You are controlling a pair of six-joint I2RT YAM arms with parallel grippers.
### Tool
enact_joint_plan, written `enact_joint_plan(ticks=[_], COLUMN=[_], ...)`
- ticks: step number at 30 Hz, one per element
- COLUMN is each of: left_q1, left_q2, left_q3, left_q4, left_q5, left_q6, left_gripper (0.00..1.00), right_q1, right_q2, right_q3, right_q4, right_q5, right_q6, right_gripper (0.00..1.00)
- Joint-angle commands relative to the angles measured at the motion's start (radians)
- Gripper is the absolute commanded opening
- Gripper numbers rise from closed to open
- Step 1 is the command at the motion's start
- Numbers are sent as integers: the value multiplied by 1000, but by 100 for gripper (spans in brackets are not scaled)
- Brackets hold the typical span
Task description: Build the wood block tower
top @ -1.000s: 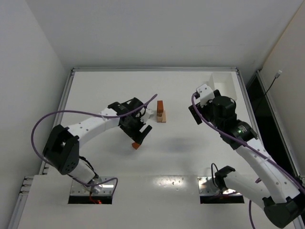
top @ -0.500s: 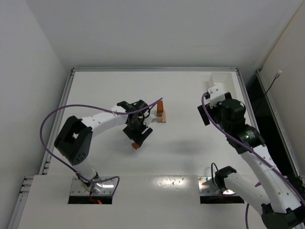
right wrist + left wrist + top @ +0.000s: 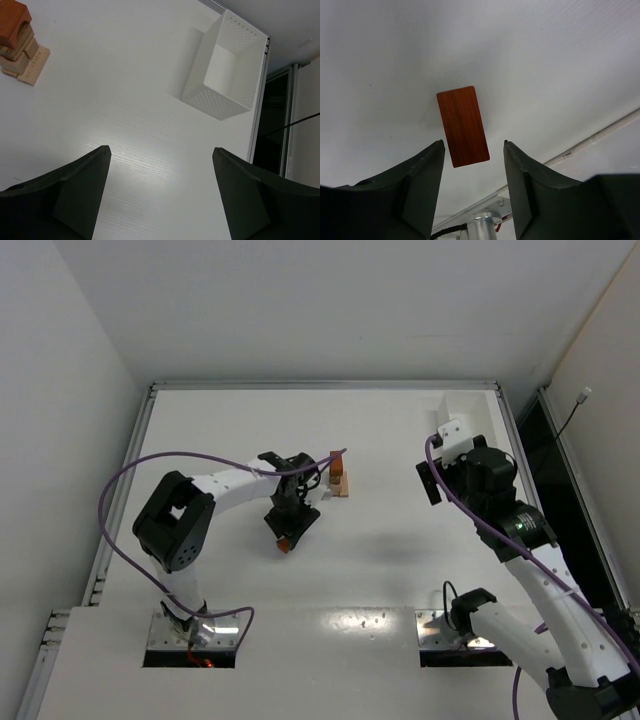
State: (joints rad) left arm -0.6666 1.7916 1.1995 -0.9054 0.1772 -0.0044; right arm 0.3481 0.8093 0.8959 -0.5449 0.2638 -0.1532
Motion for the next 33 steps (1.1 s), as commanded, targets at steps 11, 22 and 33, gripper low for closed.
enact_joint_plan(ticks=[11,22,33], left_q1=[9,9,27], left_q2=[9,9,18], left_q3=[43,32,-9], left_q4=[-7,-7,-7], left_q5=[-5,-42,-62], left_q6=[3,-6,3], left_gripper=[45,45,41], right_q1=[-6,-6,-6], right_q2=[7,7,16], right_q3=[0,0,0], right_q4=[22,22,22], right_q5=[-18,-18,-28], right_q6=[20,20,20], right_gripper=[80,80,79])
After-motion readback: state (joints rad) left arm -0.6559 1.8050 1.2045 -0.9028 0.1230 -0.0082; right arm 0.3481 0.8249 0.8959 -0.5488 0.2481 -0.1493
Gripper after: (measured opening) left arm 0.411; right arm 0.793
